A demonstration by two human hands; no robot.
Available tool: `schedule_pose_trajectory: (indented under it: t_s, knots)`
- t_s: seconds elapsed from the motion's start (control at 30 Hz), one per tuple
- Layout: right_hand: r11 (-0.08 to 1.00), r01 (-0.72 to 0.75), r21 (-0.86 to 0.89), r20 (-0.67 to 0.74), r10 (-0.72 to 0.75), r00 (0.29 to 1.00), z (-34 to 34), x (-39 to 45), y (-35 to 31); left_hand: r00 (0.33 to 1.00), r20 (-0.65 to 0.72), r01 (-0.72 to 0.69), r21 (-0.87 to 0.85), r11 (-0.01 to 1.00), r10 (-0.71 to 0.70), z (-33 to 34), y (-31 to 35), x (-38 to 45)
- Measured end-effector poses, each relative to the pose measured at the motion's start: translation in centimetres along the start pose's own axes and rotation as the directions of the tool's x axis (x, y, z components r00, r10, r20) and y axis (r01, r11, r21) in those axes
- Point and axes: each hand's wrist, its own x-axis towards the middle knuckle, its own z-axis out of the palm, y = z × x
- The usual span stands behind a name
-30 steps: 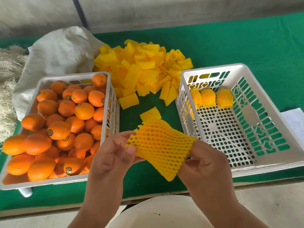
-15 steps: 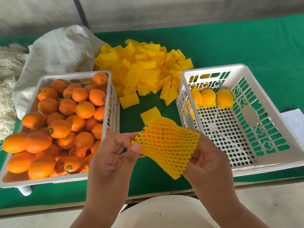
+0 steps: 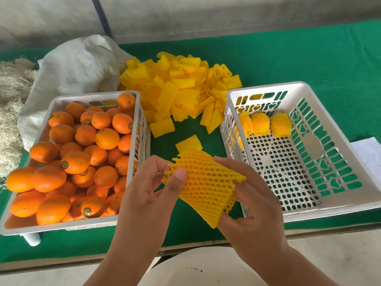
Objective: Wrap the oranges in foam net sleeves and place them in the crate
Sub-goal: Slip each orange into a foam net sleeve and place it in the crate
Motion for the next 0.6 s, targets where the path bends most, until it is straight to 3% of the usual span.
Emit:
schedule_pose_trajectory:
  t_s: [0.2, 0.4, 0.6]
  knots:
    - [0.999, -0.05, 0.015, -0.035, 0.051, 0.998, 0.3, -0.5, 0.3, 1.0, -0.01, -0.014, -0.021, 1.0, 0.014, -0.2, 0.4, -0.1]
    - [0.977, -0.195, 0.089, 0.013, 0.195, 0.981, 0.6, -0.7, 0.7, 0.996, -0.068, 0.054, -0.14, 0.989, -0.064, 0.2, -0.4, 0.2]
    - [0.909, -0.309, 0.279, 0.051, 0.307, 0.95, 0.9, -0.7, 0.8, 0.99, -0.131, 0.047, -0.084, 0.995, -0.058, 0.4, -0.6, 0.3]
